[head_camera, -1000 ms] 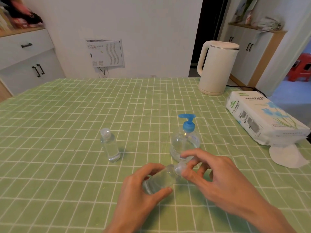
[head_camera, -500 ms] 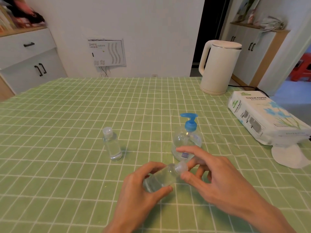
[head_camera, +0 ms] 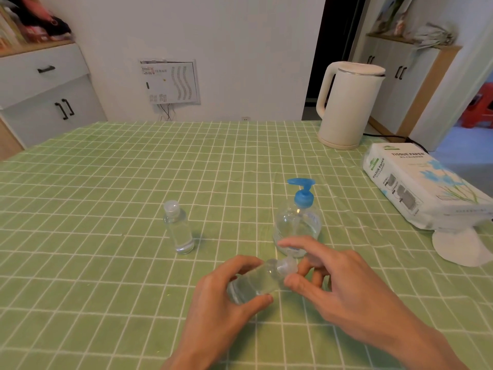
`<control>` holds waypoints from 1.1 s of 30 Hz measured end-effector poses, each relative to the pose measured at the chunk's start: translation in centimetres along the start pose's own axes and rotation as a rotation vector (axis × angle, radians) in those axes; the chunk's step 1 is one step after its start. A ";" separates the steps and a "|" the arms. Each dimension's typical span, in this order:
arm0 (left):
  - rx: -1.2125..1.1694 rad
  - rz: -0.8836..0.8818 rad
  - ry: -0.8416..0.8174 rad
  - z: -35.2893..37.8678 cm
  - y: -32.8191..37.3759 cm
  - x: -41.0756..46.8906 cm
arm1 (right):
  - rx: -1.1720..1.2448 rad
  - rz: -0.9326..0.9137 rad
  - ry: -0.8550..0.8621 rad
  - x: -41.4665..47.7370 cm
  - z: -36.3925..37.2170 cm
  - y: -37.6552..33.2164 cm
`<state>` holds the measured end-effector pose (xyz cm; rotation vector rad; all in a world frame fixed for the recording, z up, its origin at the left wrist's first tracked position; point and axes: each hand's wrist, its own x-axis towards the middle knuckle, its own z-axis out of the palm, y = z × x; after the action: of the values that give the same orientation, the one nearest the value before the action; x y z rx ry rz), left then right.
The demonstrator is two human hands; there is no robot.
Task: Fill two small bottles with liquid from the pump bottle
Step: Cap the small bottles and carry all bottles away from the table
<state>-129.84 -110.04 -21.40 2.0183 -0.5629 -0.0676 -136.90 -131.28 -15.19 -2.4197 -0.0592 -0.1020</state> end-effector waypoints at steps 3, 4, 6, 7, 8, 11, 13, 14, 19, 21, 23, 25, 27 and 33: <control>-0.004 0.003 -0.003 0.1 0.1 0.0 | -0.033 -0.005 0.048 0.0 0.3 -0.2; -0.015 0.000 -0.005 0.1 0.0 0.0 | -0.042 0.002 0.065 0.1 0.5 -0.2; -0.045 -0.013 -0.005 0.1 0.0 0.0 | -0.086 0.007 0.084 0.1 0.8 -0.5; -0.056 -0.018 -0.001 0.1 0.0 0.1 | -0.116 0.000 0.100 0.1 0.9 -0.7; -0.065 -0.019 0.003 0.0 -0.1 0.1 | -0.142 -0.006 0.116 0.0 1.0 -0.9; -0.088 -0.023 0.005 0.1 -0.2 0.1 | -0.181 -0.009 0.150 0.0 1.2 -1.1; -0.106 -0.027 0.008 0.2 -0.3 0.1 | -0.174 -0.021 0.173 0.0 1.4 -1.1; -0.111 -0.021 0.015 0.3 -0.4 0.1 | -0.158 -0.030 0.176 0.1 1.4 -1.1; -0.177 -0.005 0.011 0.0 -0.9 0.3 | 0.046 -0.051 0.124 0.4 1.5 -0.9; -0.250 -0.016 0.011 -0.5 -1.4 0.2 | 0.112 -0.059 0.123 0.3 1.6 -0.7; -0.352 -0.066 0.059 -1.7 -2.4 -0.1 | 0.185 -0.038 0.163 0.2 1.4 -0.4; -0.404 -0.107 0.120 -3.6 -3.6 -0.5 | 0.250 0.002 0.210 0.0 1.0 0.0; -0.398 -0.135 0.160 -5.6 -4.7 -1.1 | 0.284 0.044 0.235 -0.3 0.7 0.6; -0.318 -0.162 0.264 -9.1 -6.0 -1.4 | 0.288 0.169 0.268 -0.3 1.1 1.9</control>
<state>-126.38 -99.60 -22.20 1.7226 -0.2046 0.0119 -137.04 -131.98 -17.29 -2.0947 0.2362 -0.3165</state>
